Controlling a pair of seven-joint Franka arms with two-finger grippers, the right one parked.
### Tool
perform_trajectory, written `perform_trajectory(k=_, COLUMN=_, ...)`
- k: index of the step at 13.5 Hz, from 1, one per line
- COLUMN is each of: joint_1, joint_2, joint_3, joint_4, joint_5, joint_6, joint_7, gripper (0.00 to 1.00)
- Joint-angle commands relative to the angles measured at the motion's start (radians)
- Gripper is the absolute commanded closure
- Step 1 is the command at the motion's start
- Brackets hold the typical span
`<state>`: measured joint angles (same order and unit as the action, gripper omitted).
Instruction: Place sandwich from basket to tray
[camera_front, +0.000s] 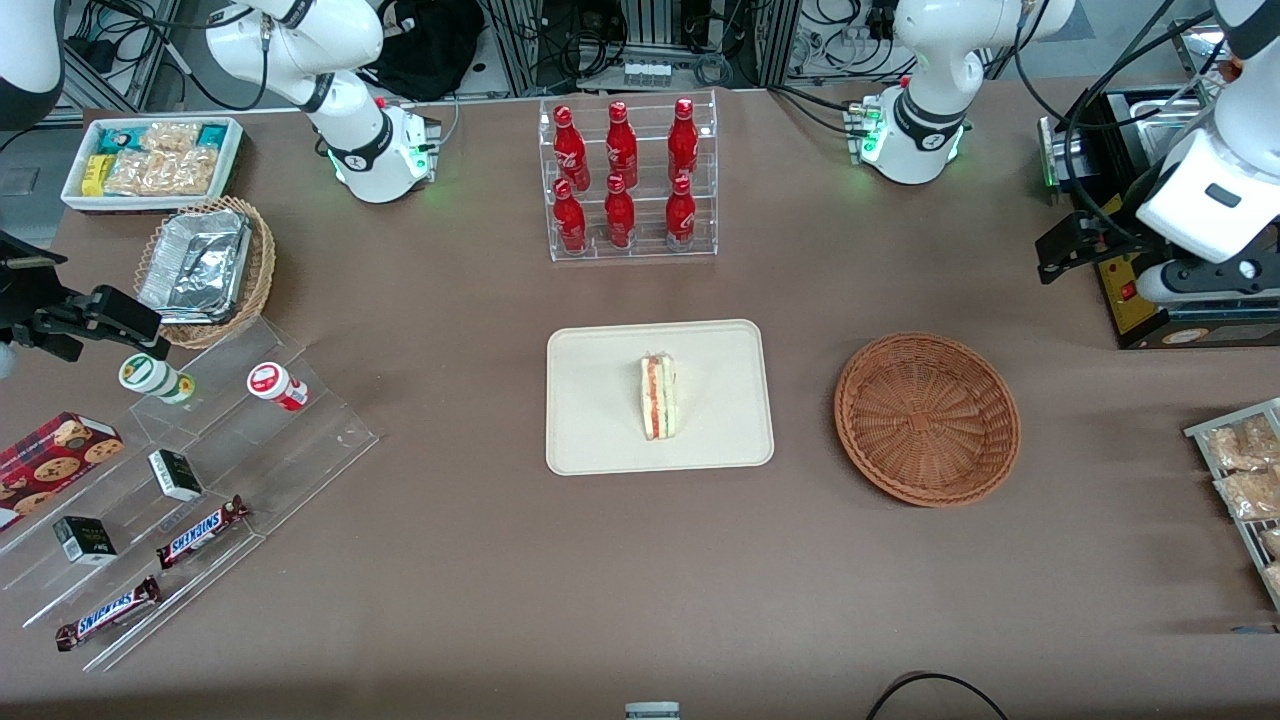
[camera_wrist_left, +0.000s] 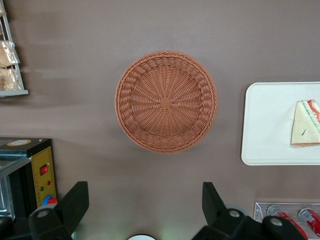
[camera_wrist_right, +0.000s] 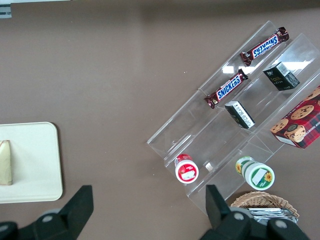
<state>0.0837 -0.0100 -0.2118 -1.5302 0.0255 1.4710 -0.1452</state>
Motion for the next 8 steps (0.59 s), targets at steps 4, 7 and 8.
perform_trajectory(k=4, joint_1=-0.001, joint_2=0.045, joint_3=0.000, joint_4=0.067, joint_5=0.060, joint_6=-0.070, joint_7=-0.002, gripper=0.00)
perform_trajectory(k=7, joint_1=-0.001, joint_2=0.044, joint_3=0.025, joint_4=0.062, joint_5=0.050, joint_6=-0.101, joint_7=-0.036, gripper=0.00)
perform_trajectory(k=8, joint_1=0.002, joint_2=0.042, joint_3=0.025, joint_4=0.064, joint_5=0.042, joint_6=-0.098, joint_7=-0.036, gripper=0.00)
